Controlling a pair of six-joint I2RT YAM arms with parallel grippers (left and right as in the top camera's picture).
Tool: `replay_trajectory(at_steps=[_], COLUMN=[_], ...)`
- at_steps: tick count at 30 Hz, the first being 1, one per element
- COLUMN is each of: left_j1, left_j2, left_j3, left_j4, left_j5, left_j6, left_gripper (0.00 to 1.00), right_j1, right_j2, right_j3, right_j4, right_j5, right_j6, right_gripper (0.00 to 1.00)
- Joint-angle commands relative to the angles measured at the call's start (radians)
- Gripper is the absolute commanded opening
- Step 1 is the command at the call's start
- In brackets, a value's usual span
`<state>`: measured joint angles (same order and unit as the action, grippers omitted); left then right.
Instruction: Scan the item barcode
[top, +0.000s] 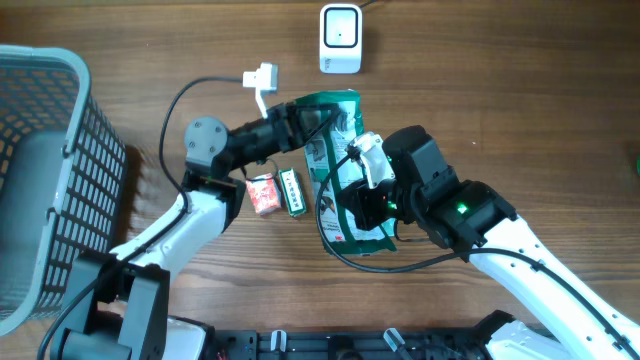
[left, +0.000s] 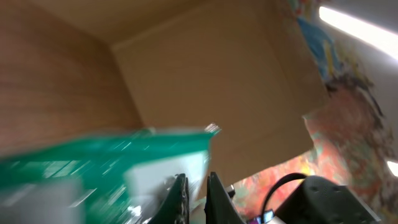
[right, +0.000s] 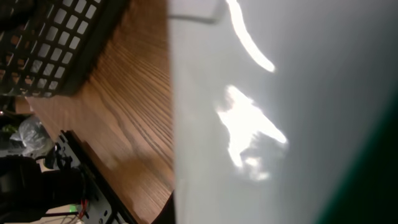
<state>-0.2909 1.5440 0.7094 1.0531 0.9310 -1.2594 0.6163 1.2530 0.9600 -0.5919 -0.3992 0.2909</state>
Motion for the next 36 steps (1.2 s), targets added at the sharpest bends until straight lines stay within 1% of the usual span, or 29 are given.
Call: replay_trajectory(at_steps=[1,4,6,9,14,16,18,21,22,24,26,28,30,31,33,36], left_j1=[-0.037,-0.055,-0.063,-0.061,-0.05,-0.013,0.036,0.089,0.103,0.12,0.132,0.131,0.131,0.131,0.131,0.131], left_j2=[-0.007,-0.007,-0.007,-0.007,-0.007,-0.007,-0.008,-0.055,-0.109,-0.205,-0.354,-0.507,-0.665,-0.742,-0.869,-1.009], left_j3=[0.046,0.046,0.046,0.046,0.047,0.047,0.051,0.082,0.091,0.096,0.096,0.096,0.096,0.096,0.096,0.096], left_j4=[-0.054,-0.196,-0.314,-0.422,-0.436,-0.436,-0.418,-0.424,-0.431,-0.486,-0.633,-0.801,-0.952,-1.023,-1.145,-1.293], left_j5=[-0.007,0.002,-0.014,-0.056,-0.071,-0.077,-0.074,-0.069,-0.073,-0.128,-0.235,-0.351,-0.434,-0.471,-0.52,-0.591], left_j6=[0.027,0.079,0.157,0.219,0.35,0.417,0.451,0.552,0.603,0.673,0.81,0.909,0.969,0.973,0.986,1.025], left_gripper=[0.04,0.04,0.04,0.04,0.04,0.04,0.04,0.04,0.04,0.04,0.04,0.04,0.04,0.04,0.04,0.04], right_j1=[-0.002,-0.002,-0.002,-0.002,-0.002,-0.002,-0.002,-0.002,-0.002,-0.002,-0.002,-0.002,-0.002,-0.002,-0.002,-0.002], right_j2=[-0.011,-0.011,-0.011,-0.011,-0.011,-0.011,-0.011,-0.011,-0.011,-0.011,-0.011,-0.011,-0.011,-0.011,-0.011,-0.011], right_j3=[0.021,0.021,0.021,0.021,0.021,0.021,0.021,0.021,0.021,0.021,0.021,0.021,0.021,0.021,0.021,0.021], right_j4=[0.0,0.0,-0.004,-0.012,-0.011,-0.009,-0.004,-0.005,-0.006,-0.006,-0.002,0.014,0.05,0.074,0.098,0.101], right_j5=[0.01,0.01,0.01,0.01,0.01,0.01,0.01,0.011,0.011,0.011,0.027,0.109,0.203,0.227,0.229,0.228], right_j6=[0.025,0.024,0.024,0.024,0.023,0.024,0.024,0.024,0.024,0.024,-0.003,-0.071,-0.075,-0.08,-0.081,-0.081], right_gripper=[0.04,0.04,0.04,0.04,0.04,0.04,0.04,0.05,0.04,0.04,0.04,0.04,0.04,0.04,0.04,0.04])
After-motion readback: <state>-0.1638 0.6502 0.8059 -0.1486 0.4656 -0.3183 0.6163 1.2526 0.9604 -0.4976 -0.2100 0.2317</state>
